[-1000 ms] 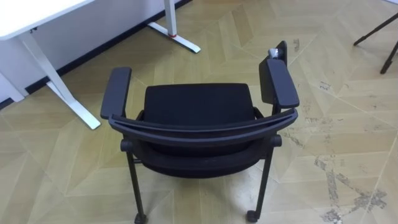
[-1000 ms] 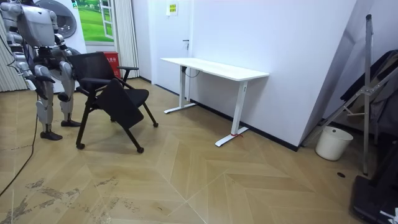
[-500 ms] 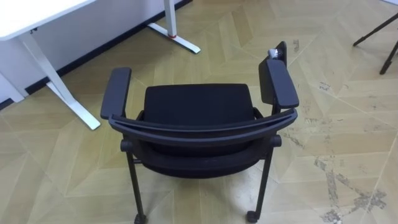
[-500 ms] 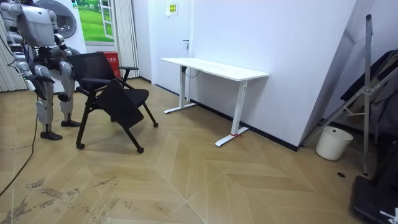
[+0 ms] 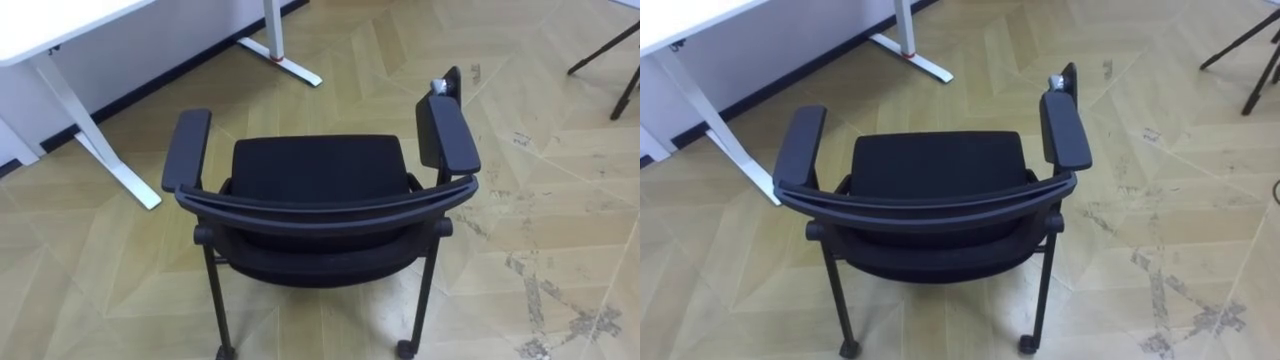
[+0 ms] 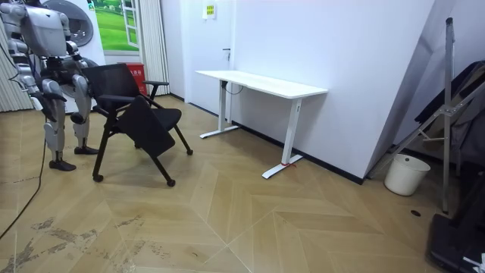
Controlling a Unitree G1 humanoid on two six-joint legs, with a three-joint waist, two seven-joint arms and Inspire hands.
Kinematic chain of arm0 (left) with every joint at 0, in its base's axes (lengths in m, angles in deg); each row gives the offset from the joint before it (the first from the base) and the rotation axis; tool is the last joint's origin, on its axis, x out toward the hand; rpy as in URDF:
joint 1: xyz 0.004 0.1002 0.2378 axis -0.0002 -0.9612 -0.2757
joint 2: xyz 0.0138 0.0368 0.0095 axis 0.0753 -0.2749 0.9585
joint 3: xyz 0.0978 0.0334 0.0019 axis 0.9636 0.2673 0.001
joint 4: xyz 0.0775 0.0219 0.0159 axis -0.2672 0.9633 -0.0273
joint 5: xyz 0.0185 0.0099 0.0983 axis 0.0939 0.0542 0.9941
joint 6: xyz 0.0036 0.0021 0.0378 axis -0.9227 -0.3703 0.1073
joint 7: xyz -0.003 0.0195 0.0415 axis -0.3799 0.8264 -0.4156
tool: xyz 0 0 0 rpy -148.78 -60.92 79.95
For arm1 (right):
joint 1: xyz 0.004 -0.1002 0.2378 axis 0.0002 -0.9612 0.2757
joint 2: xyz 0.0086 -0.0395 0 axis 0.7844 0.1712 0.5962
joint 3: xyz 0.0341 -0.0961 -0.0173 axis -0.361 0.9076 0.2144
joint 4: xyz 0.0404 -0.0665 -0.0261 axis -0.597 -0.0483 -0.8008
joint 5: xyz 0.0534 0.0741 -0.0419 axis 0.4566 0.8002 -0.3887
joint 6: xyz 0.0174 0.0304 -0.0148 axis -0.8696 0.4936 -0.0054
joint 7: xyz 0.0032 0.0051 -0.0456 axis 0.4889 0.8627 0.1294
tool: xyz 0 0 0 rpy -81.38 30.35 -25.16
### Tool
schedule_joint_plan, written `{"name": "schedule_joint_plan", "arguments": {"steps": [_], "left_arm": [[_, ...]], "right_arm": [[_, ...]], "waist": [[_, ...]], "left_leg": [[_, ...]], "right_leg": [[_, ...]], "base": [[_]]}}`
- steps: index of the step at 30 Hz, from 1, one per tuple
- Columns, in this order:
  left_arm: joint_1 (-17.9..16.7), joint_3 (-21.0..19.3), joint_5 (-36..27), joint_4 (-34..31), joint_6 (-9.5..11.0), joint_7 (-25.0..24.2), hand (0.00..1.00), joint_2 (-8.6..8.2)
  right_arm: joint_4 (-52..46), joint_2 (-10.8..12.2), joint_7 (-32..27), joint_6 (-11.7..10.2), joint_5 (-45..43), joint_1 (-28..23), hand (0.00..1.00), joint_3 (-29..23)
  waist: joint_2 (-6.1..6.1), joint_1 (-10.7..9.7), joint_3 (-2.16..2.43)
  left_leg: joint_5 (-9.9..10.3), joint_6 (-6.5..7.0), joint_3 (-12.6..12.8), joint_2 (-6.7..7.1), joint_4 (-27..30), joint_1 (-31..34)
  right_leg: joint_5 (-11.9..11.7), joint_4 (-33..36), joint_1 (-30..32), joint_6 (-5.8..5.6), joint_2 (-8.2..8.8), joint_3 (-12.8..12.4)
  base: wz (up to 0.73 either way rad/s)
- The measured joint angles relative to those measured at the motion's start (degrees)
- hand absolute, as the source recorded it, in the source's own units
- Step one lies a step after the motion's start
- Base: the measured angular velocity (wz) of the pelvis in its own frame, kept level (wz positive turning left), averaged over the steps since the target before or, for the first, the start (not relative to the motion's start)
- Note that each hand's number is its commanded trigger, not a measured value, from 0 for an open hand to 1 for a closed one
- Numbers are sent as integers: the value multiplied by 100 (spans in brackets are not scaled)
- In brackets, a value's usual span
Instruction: Push chair
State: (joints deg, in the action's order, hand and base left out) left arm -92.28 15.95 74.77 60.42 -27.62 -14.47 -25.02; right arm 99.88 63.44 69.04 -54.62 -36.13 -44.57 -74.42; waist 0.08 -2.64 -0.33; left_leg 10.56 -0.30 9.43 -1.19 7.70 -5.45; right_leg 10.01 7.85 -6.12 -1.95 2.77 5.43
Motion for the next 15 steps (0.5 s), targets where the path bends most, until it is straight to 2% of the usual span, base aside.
{"name": "schedule_joint_plan", "arguments": {"steps": [6, 9, 12, 15], "left_arm": [[-74, -138, -194, -7, -1, 11, 0, -7], [-77, -390, -191, -6, -30, 126, 0, -7], [-66, -703, -182, -9, -133, 347, 0, -4], [-45, -986, -93, -6, -133, 579, 0, 98]], "right_arm": [[-6, -1, -70, 0, 2, -5, 0, -3], [-10, -11, -72, 3, 1, -25, 0, -86], [1, -63, -123, 1, -29, -89, 0, -269], [35, -144, -169, 3, -130, -125, 0, -501]], "waist": [[1, 9, 9], [23, 21, 21], [105, 83, 52], [201, 134, 29]], "left_leg": [[6, -1, -6, -1, 1, -20], [13, -6, -14, -9, 0, -18], [17, -9, 1, -11, 0, -51], [17, -10, -2, -11, -2, -113]], "right_leg": [[0, 0, -46, 0, 2, 43], [0, 0, -44, 0, 1, 95], [0, -1, -82, 0, -1, 100], [0, 0, -114, 0, -1, 101]], "base": [[0], [0], [0], [0]]}}
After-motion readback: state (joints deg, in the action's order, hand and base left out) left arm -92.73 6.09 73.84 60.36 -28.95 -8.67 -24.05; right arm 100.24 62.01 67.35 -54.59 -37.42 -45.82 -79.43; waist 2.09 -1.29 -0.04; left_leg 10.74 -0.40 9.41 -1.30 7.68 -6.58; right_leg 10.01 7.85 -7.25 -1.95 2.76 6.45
